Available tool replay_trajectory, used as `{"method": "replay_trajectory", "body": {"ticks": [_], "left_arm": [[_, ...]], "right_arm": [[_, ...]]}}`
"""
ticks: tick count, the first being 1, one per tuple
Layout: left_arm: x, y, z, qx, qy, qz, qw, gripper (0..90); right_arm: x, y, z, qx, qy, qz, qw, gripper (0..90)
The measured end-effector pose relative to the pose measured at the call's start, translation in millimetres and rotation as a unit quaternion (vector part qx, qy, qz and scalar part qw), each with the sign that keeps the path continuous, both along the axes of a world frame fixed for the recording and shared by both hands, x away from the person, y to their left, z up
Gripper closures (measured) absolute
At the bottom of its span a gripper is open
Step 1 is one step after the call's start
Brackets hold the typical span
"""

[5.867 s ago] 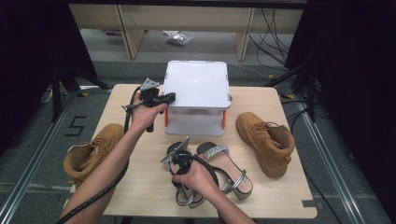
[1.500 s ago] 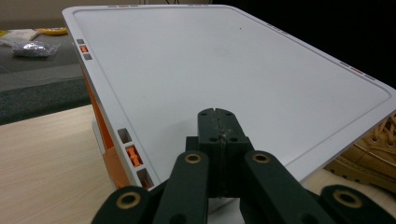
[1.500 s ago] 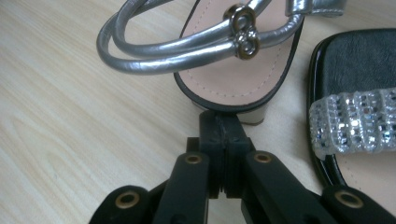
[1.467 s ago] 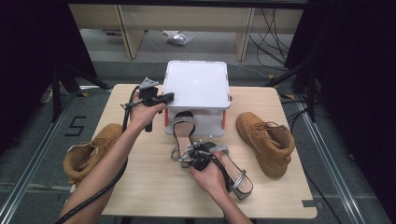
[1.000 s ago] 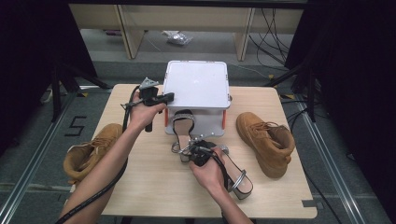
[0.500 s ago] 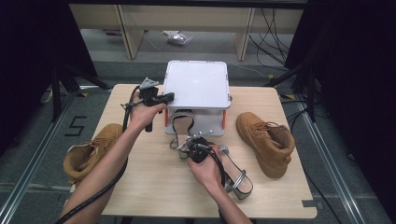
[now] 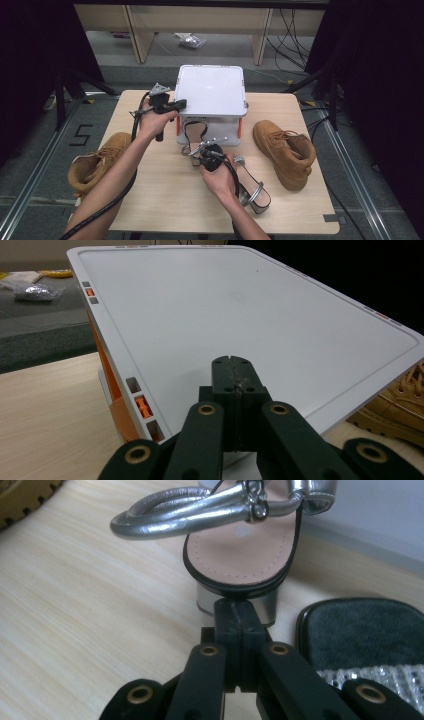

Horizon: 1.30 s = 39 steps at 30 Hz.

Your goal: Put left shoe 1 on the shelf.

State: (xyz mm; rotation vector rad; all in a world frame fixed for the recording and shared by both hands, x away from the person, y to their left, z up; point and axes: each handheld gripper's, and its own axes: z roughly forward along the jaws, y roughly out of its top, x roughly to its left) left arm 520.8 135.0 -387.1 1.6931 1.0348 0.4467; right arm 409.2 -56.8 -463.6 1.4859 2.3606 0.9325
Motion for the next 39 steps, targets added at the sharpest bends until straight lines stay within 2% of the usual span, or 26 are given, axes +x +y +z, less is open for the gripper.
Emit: {"method": "replay_trajectory", "body": {"ticks": [9,12,13,18,19,24,27,29,32,33,35,36,37,39], "left_arm": [[0.2,0.1,-0.2,-0.001,0.000,-0.001,1.0000,89.6],[0.2,0.4,-0.3,-0.002,0.000,-0.001,1.0000,89.7],[0.3,0.5,-0.2,-0.003,0.001,-0.001,1.0000,89.7],[0.4,0.5,-0.2,-0.002,0.001,-0.002,1.0000,89.7],[0.4,0.5,-0.2,-0.002,0.000,-0.002,1.0000,89.6],[0.4,0.5,-0.3,-0.002,0.000,-0.002,1.0000,89.7],[0.2,0.2,-0.1,0.000,-0.001,-0.002,1.0000,89.7],[0.3,0.3,-0.2,-0.001,0.000,-0.002,1.0000,89.7],[0.2,0.3,-0.2,0.000,-0.001,-0.002,1.0000,89.7],[0.3,0.4,-0.2,0.000,-0.001,-0.002,1.0000,89.7],[0.3,0.3,-0.2,0.000,-0.001,-0.002,1.0000,89.7],[0.3,0.4,-0.2,0.000,-0.001,-0.002,1.0000,89.7],[0.4,0.5,-0.2,-0.001,0.000,-0.002,1.0000,89.7],[0.5,0.5,-0.3,-0.002,0.000,-0.003,1.0000,89.7]], "right_arm": [[7.8,4.3,2.0,-0.008,-0.014,-0.010,0.9998,90.0],[9.8,8.0,2.8,-0.002,-0.009,-0.016,0.9998,90.0],[11.4,8.2,2.7,-0.006,-0.016,-0.013,0.9998,90.0],[15.2,9.7,3.1,0.000,-0.017,-0.012,0.9998,90.0],[15.4,10.9,3.7,-0.001,-0.017,-0.022,0.9996,90.0],[20.4,10.6,5.5,0.003,-0.022,-0.023,0.9995,90.0],[23.1,10.8,7.9,-0.002,-0.026,-0.030,0.9992,90.0],[25.8,10.6,8.9,-0.003,-0.035,-0.030,0.9989,90.0],[28.2,12.6,10.6,0.006,-0.032,-0.036,0.9988,90.0],[29.4,12.3,11.4,-0.002,-0.036,-0.036,0.9987,90.0],[31.9,13.0,11.1,0.005,-0.037,-0.036,0.9986,90.0],[32.4,13.2,11.9,-0.001,-0.038,-0.037,0.9986,90.0],[34.0,13.7,11.2,0.007,-0.037,-0.037,0.9986,90.0],[35.1,14.8,11.8,0.002,-0.038,-0.044,0.9983,90.0]]}}
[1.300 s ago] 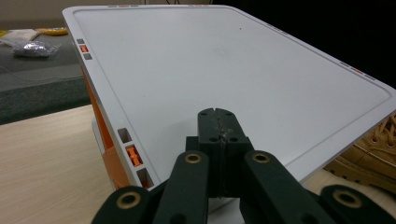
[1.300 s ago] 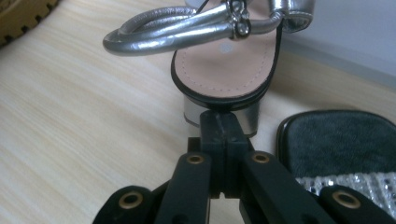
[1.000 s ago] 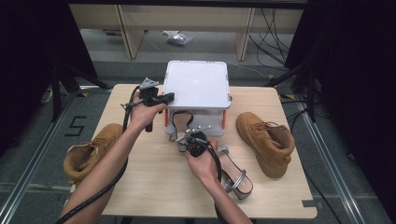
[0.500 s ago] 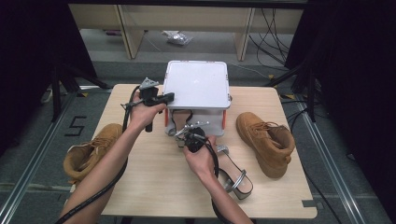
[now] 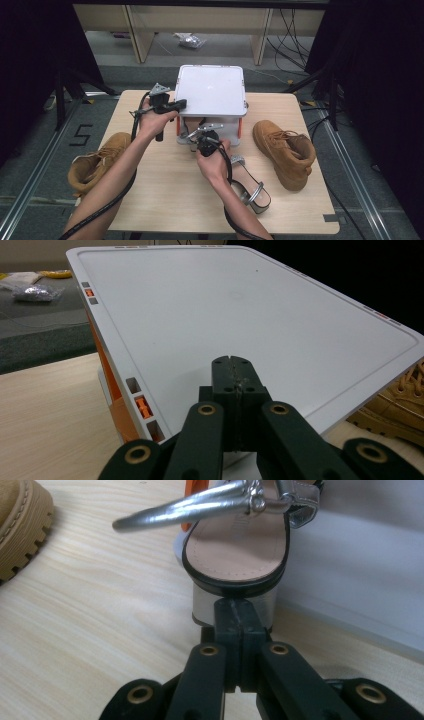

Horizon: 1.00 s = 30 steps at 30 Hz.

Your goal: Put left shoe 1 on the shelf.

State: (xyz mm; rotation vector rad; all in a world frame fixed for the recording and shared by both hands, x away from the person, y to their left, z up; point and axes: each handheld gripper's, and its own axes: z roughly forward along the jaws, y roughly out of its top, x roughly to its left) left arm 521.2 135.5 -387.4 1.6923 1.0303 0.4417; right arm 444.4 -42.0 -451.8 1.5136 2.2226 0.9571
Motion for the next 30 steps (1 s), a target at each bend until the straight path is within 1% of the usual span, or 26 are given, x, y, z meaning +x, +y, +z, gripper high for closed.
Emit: {"method": "replay_trajectory", "body": {"ticks": [1,4,6,8,9,10,11,12,14,15,16,17,18,21,23,24,25,26,27,28,29,30], "left_arm": [[0.0,0.0,0.0,0.000,0.000,0.000,1.0000,89.7],[0.2,0.2,0.1,0.000,0.001,0.000,1.0000,89.7],[0.2,0.2,0.1,-0.001,0.001,-0.001,1.0000,89.7],[0.2,0.1,0.0,-0.001,0.001,-0.001,1.0000,89.7],[0.1,0.1,0.1,-0.001,0.001,0.000,1.0000,89.7],[0.1,0.0,0.1,-0.001,0.001,0.000,1.0000,89.7],[0.1,0.0,0.1,0.000,0.001,-0.001,1.0000,89.7],[0.2,0.1,0.1,0.000,0.001,-0.001,1.0000,89.7],[0.3,0.2,0.2,0.000,0.002,-0.001,1.0000,89.7],[0.4,0.2,0.2,0.000,0.002,-0.002,1.0000,89.7],[0.4,0.1,0.3,0.000,0.002,-0.002,1.0000,89.7],[0.4,0.1,0.3,0.000,0.002,-0.002,1.0000,89.7],[0.4,0.1,0.3,0.000,0.002,-0.002,1.0000,89.7],[0.2,0.0,0.3,0.001,0.001,-0.001,1.0000,89.7],[0.2,-0.1,0.2,0.001,0.001,-0.001,1.0000,89.7],[0.2,0.0,0.1,0.000,0.001,-0.001,1.0000,89.7],[0.2,0.1,0.1,0.000,0.001,-0.001,1.0000,89.7],[0.3,0.3,0.2,0.000,0.001,-0.002,1.0000,89.7],[0.3,0.3,0.3,0.000,0.001,-0.002,1.0000,89.7],[0.3,0.3,0.3,0.001,0.002,-0.002,1.0000,89.7],[0.3,0.2,0.2,0.000,0.001,-0.002,1.0000,89.7],[0.3,0.1,0.1,0.000,0.001,-0.002,1.0000,89.7]], "right_arm": [[1.3,-0.3,-0.1,0.001,-0.001,0.003,1.0000,90.0],[3.5,0.9,-0.4,0.003,-0.001,-0.001,1.0000,90.0],[5.0,0.5,0.2,-0.003,-0.004,0.002,1.0000,90.0],[5.6,1.4,1.1,-0.004,-0.006,-0.002,1.0000,90.0],[6.5,1.4,0.7,0.001,-0.005,0.000,1.0000,90.0],[6.7,2.2,0.6,0.004,-0.005,-0.004,1.0000,90.0],[7.3,2.4,0.6,0.002,-0.006,-0.006,1.0000,90.0],[8.6,1.4,0.8,-0.007,-0.011,-0.006,0.9999,90.0],[10.0,1.7,0.5,-0.004,-0.010,-0.010,0.9999,90.0],[11.5,1.2,-0.1,-0.002,-0.011,-0.005,0.9999,90.0],[11.9,2.0,-0.4,-0.002,-0.013,-0.008,0.9999,90.0],[12.2,2.6,0.1,-0.007,-0.014,-0.011,0.9998,90.0],[12.9,3.5,-0.5,0.001,-0.012,-0.012,0.9998,90.0],[14.9,3.6,-0.5,-0.005,-0.017,-0.017,0.9997,90.0],[16.8,4.9,-1.7,0.003,-0.016,-0.021,0.9997,90.0],[17.4,5.3,-1.9,0.005,-0.017,-0.022,0.9996,90.0],[18.5,4.8,-1.7,-0.006,-0.025,-0.020,0.9995,90.0],[18.9,5.6,-1.7,-0.002,-0.020,-0.021,0.9996,90.0],[19.7,6.4,-2.3,0.002,-0.021,-0.021,0.9996,90.0],[21.8,6.5,-3.4,-0.003,-0.028,-0.020,0.9994,90.0],[22.5,6.0,-3.5,-0.002,-0.031,-0.015,0.9994,90.0],[21.4,7.8,-2.5,-0.001,-0.023,-0.022,0.9995,90.0]]}}
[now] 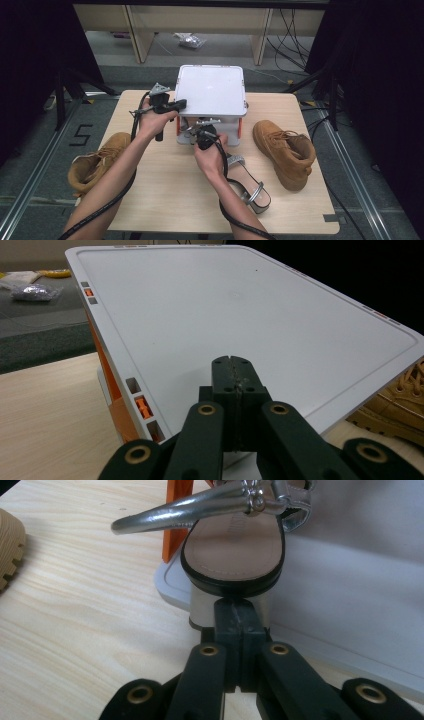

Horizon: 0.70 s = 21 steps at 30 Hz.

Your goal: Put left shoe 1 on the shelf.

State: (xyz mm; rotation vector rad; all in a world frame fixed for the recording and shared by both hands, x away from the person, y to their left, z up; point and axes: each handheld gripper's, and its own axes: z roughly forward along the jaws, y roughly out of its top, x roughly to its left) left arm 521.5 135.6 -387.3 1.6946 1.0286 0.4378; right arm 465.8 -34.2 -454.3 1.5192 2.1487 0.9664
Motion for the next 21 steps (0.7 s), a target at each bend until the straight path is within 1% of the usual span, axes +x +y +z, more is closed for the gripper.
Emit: {"method": "replay_trajectory", "body": {"ticks": [1,2,3,4,5,9,10,11,12,13,15,16,17,18,19,20,21], "left_arm": [[-0.1,-0.1,0.0,0.000,0.000,0.000,1.0000,89.7],[-0.1,-0.1,0.1,0.001,0.000,0.000,1.0000,89.7],[0.0,-0.1,0.1,0.001,0.000,0.000,1.0000,89.7],[0.1,0.1,0.1,0.000,0.000,0.000,1.0000,89.7],[0.0,0.0,0.0,0.000,0.000,0.000,1.0000,89.7],[-0.2,-0.3,0.1,0.001,-0.001,0.000,1.0000,89.7],[-0.1,-0.4,0.2,0.002,-0.001,0.000,1.0000,89.7],[-0.1,-0.4,0.2,0.001,0.000,0.000,1.0000,89.7],[0.0,-0.4,0.1,0.001,0.000,0.000,1.0000,89.7],[0.1,-0.4,0.1,0.001,0.000,0.000,1.0000,89.7],[0.1,-0.3,0.0,0.000,0.001,0.000,1.0000,89.7],[0.2,-0.2,0.0,-0.001,0.001,-0.001,1.0000,89.7],[0.3,-0.2,0.1,0.000,0.001,-0.001,1.0000,89.7],[0.2,-0.3,0.1,0.000,0.001,-0.001,1.0000,89.7],[0.2,-0.4,0.1,0.000,0.000,-0.001,1.0000,89.7],[0.1,-0.4,0.1,0.000,0.000,-0.001,1.0000,89.7],[0.1,-0.5,0.1,0.001,0.000,-0.001,1.0000,89.7]], "right_arm": [[0.4,0.2,0.2,-0.007,-0.005,-0.002,1.0000,90.0],[0.6,1.5,-0.1,0.000,0.002,-0.007,1.0000,90.0],[2.3,1.2,-1.4,0.002,-0.006,0.000,1.0000,90.0],[3.2,0.1,-1.3,-0.003,-0.009,0.004,0.9999,90.0],[2.6,1.3,-1.0,0.003,-0.006,-0.002,1.0000,90.0],[3.6,-1.6,0.6,0.001,-0.017,-0.007,0.9998,90.0],[3.1,-1.2,1.4,0.002,-0.008,-0.021,0.9997,90.0],[4.3,-3.6,0.8,0.004,-0.015,-0.014,0.9998,90.0],[4.6,-4.0,0.3,0.003,-0.014,-0.014,0.9998,90.0],[5.4,-5.9,-0.6,-0.001,-0.016,-0.009,0.9998,90.0],[5.1,-5.6,-2.2,0.002,-0.012,-0.013,0.9998,90.0],[3.8,-4.5,-2.1,0.004,-0.006,-0.019,0.9998,90.0],[5.0,-6.0,-4.1,-0.003,-0.010,-0.012,0.9999,90.0],[5.0,-5.8,-5.0,-0.004,-0.010,-0.010,0.9999,90.0],[4.2,-5.2,-4.8,-0.004,-0.005,-0.011,0.9999,90.0],[3.8,-4.3,-5.0,-0.004,-0.004,-0.014,0.9999,90.0],[4.5,-2.9,-6.7,0.003,-0.002,-0.013,0.9999,90.0]]}}
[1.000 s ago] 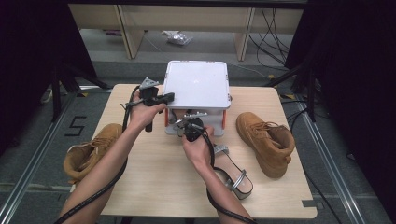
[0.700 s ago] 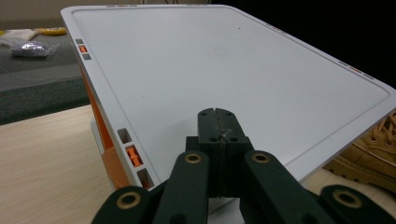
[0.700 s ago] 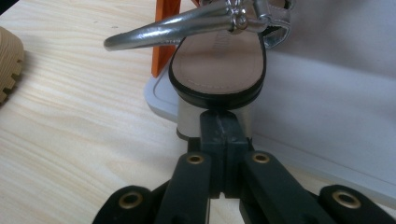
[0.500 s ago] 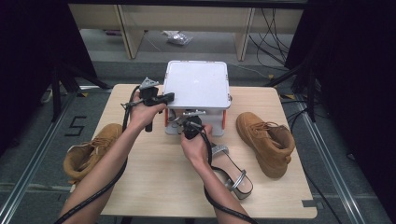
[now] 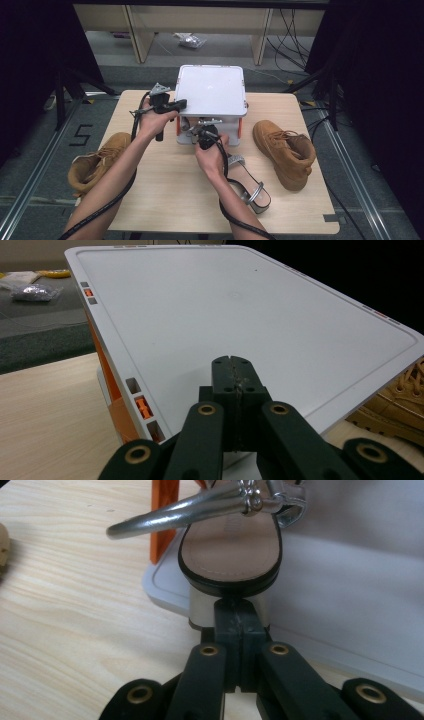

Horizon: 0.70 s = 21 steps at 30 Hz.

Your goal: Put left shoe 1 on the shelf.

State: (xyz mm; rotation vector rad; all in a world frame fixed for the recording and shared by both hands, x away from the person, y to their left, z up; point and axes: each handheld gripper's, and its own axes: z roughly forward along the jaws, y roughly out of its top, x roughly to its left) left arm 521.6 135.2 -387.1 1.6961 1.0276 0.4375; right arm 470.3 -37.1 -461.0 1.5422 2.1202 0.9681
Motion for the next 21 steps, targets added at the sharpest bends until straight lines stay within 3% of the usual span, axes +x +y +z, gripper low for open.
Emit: {"method": "replay_trajectory", "body": {"ticks": [4,10,12,13,14,15,21], "left_arm": [[0.1,0.3,-0.1,-0.001,0.000,0.001,1.0000,89.7],[0.2,0.3,-0.1,-0.001,0.001,0.001,1.0000,89.7],[0.6,0.7,-0.1,-0.001,0.001,0.000,1.0000,89.7],[0.7,0.7,0.0,-0.002,0.002,-0.001,1.0000,89.7],[0.6,0.6,0.1,-0.001,0.002,-0.001,1.0000,89.7],[0.5,0.5,0.0,-0.001,0.001,0.000,1.0000,89.7],[0.3,1.0,0.0,-0.001,0.002,0.001,1.0000,89.7]], "right_arm": [[0.0,4.0,-0.3,0.001,0.007,0.000,1.0000,90.0],[1.0,2.8,2.6,0.002,-0.016,0.004,0.9999,90.0],[0.1,4.7,-0.2,0.004,-0.011,0.012,0.9999,90.0],[-1.6,7.5,-1.5,0.014,0.005,0.008,0.9999,90.0],[-0.2,7.4,-4.6,0.008,-0.004,0.016,0.9998,90.0],[-1.3,10.1,-5.5,0.011,0.006,0.011,0.9999,90.0],[1.5,18.1,-5.7,0.004,-0.016,0.011,0.9998,90.0]]}}
